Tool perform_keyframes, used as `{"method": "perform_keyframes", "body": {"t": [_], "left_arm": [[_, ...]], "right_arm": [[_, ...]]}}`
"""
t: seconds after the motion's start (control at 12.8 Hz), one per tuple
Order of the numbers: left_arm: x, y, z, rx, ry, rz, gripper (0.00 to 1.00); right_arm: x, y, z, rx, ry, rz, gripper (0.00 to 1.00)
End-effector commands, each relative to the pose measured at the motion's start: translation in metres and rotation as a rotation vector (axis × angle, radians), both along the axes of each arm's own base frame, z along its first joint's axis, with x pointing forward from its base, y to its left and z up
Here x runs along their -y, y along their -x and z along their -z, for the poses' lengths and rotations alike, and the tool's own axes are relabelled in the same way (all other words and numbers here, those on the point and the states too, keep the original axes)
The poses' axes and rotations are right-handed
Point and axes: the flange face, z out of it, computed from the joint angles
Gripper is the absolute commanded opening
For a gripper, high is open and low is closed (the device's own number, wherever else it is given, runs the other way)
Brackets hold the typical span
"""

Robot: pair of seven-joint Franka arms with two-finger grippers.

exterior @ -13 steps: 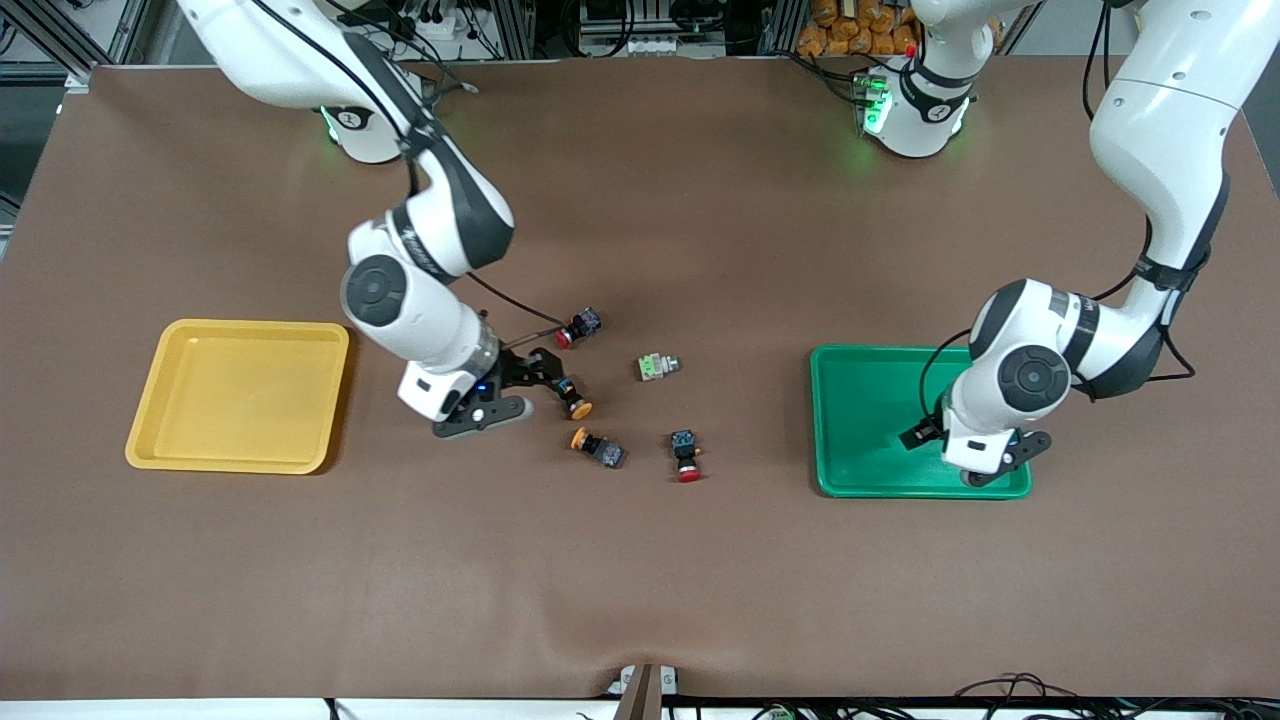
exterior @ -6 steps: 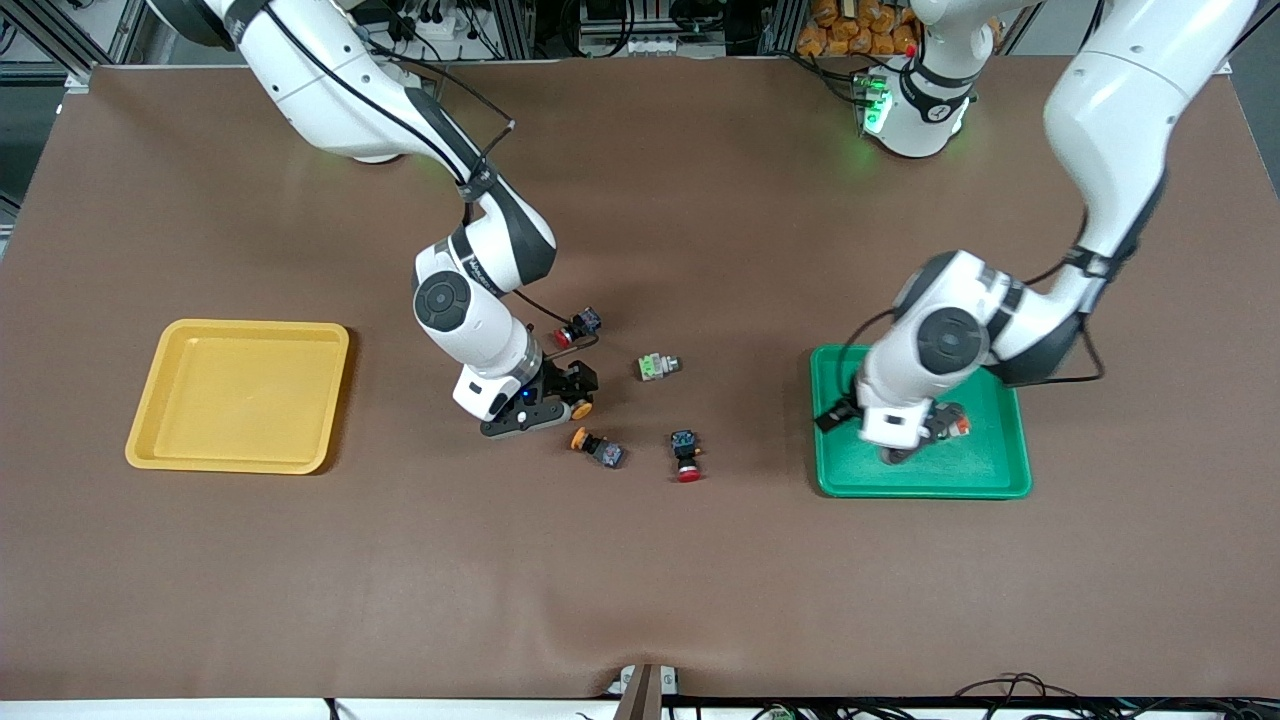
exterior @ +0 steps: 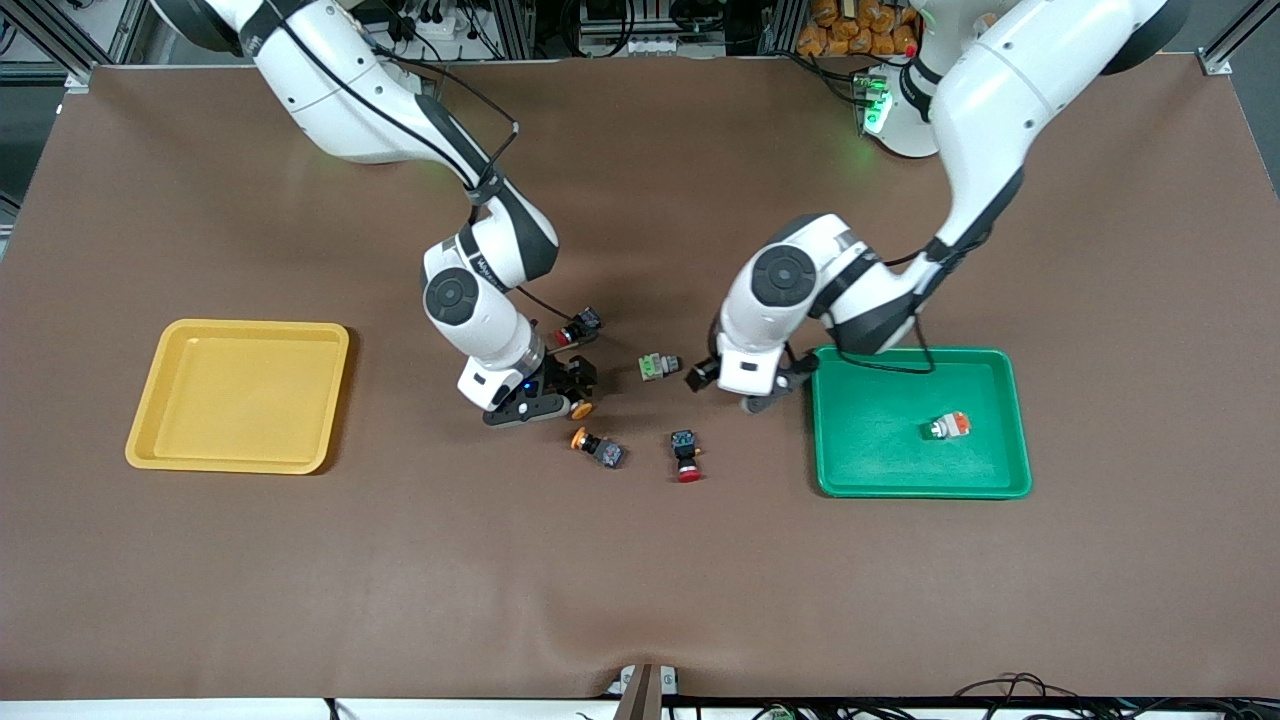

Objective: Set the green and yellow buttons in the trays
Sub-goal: 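Grasp another green switch with the left gripper while the right grasps yellow button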

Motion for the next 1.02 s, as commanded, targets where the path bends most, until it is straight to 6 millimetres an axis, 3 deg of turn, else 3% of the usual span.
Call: {"method": "perform_keyframes", "body": {"t": [0.0, 0.16, 0.24, 0.31, 0.47, 0.55, 0.78, 0.94], "left_arm": [[0.024, 0.006, 0.016, 0.010, 0.018, 0.012, 1.00], [0.051, 0.019, 0.028, 0.073, -0.043, 0.091, 1.00], [0.053, 0.022, 0.037, 0.086, -0.073, 0.110, 1.00], [0.054, 0.024, 0.043, 0.089, -0.077, 0.119, 1.00], [0.056, 0.026, 0.054, 0.088, -0.064, 0.129, 1.00], [0.057, 0.027, 0.057, 0.085, -0.062, 0.131, 1.00], [0.071, 0.028, 0.048, 0.109, -0.042, 0.151, 1.00], [0.077, 0.026, 0.047, 0.115, -0.030, 0.154, 1.00]], "right_arm": [[-0.012, 0.016, 0.001, 0.007, 0.033, -0.012, 0.49], [-0.007, 0.014, 0.001, 0.022, 0.053, -0.035, 0.22], [-0.005, 0.013, -0.001, 0.027, 0.058, -0.041, 0.07], [-0.003, 0.012, -0.003, 0.027, 0.062, -0.042, 0.00], [0.007, 0.004, -0.019, 0.014, 0.074, -0.036, 0.00], [0.016, 0.001, -0.038, -0.010, 0.093, -0.041, 0.00], [0.068, -0.005, -0.090, -0.130, 0.174, -0.092, 0.00], [0.102, -0.008, -0.107, -0.167, 0.195, -0.088, 0.00]]}}
